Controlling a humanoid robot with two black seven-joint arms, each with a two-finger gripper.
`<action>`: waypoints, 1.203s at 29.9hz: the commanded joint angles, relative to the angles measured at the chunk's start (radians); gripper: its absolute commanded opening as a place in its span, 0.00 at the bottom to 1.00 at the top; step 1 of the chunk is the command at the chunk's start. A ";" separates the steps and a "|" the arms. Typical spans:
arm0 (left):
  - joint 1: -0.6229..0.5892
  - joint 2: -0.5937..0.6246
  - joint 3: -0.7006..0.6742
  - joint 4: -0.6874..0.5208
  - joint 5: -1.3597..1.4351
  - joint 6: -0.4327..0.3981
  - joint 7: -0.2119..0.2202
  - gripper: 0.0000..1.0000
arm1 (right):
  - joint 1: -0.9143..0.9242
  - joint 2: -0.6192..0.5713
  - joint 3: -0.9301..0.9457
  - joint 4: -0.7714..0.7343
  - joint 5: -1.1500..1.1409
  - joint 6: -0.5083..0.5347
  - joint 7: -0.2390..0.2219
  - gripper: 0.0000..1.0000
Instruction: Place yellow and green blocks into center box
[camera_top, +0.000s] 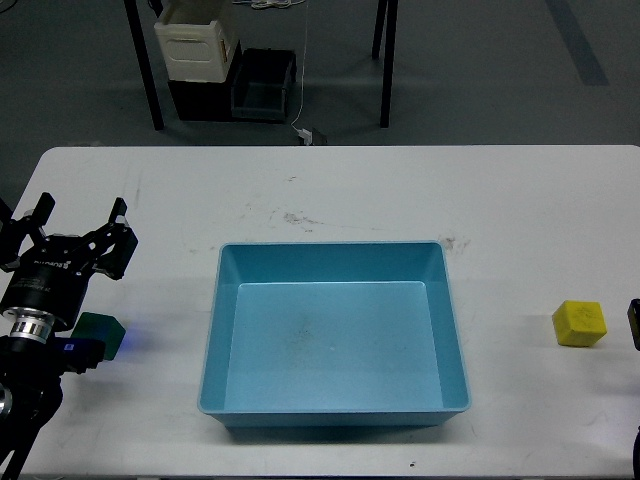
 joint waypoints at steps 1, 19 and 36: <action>0.000 0.000 0.000 0.000 0.000 -0.002 -0.003 1.00 | 0.001 0.000 0.001 -0.002 -0.018 -0.001 0.000 1.00; 0.000 0.000 0.000 0.014 0.005 -0.011 -0.012 1.00 | 0.149 -0.167 0.063 0.006 -0.813 -0.125 0.011 1.00; 0.000 -0.012 -0.001 0.038 0.005 -0.011 -0.017 1.00 | 0.671 -0.932 -0.506 -0.046 -1.598 -0.137 0.265 1.00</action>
